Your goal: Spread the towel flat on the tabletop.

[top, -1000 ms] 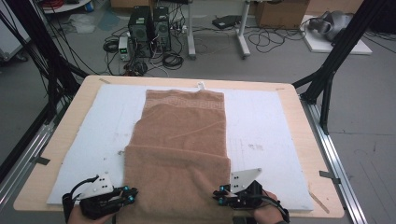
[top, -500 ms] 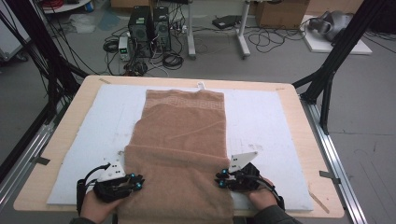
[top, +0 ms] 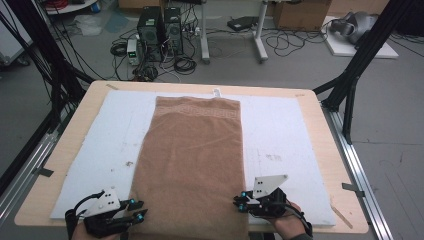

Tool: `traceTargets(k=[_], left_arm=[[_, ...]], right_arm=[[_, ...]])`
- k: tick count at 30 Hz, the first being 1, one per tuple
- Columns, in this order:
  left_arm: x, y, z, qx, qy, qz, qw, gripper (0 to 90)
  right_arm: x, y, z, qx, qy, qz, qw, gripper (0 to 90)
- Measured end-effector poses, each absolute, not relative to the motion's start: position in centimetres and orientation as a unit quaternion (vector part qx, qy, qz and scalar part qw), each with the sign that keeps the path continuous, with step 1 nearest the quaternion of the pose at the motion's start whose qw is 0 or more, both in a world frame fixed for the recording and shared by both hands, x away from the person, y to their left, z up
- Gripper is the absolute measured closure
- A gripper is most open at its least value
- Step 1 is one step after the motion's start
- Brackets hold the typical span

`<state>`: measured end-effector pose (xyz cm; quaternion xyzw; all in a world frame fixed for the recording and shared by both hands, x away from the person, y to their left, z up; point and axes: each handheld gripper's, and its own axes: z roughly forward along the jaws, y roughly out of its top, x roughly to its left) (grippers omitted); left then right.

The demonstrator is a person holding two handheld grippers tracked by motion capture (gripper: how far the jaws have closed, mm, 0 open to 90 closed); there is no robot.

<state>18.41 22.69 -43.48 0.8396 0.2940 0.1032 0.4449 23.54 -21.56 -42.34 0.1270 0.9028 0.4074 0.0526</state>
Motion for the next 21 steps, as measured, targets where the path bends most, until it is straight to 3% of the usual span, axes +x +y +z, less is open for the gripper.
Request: traceTargets(k=[4, 6, 8, 10, 21], left_arm=[[19.4, 21.9, -44.8, 0.851, 0.292, 0.107, 0.424, 62.7], [19.2, 21.8, -45.1, 0.844, 0.293, 0.121, 0.432, 70.3], [19.2, 21.8, -45.1, 0.844, 0.294, 0.117, 0.433, 81.4], [19.0, 21.6, -45.1, 0.844, 0.292, 0.123, 0.431, 84.7], [17.3, 21.8, -45.2, 0.841, 0.291, 0.121, 0.440, 85.9]], right_arm=[[24.7, -21.3, -43.3, 0.140, 0.909, 0.391, 0.042, 70.9], [25.0, -21.1, -44.1, 0.139, 0.915, 0.376, 0.035, 73.5], [25.2, -21.4, -44.3, 0.140, 0.910, 0.389, 0.030, 82.3], [25.0, -21.5, -44.2, 0.130, 0.912, 0.387, 0.034, 85.8], [24.2, -22.3, -44.2, 0.128, 0.911, 0.392, 0.015, 87.2]])
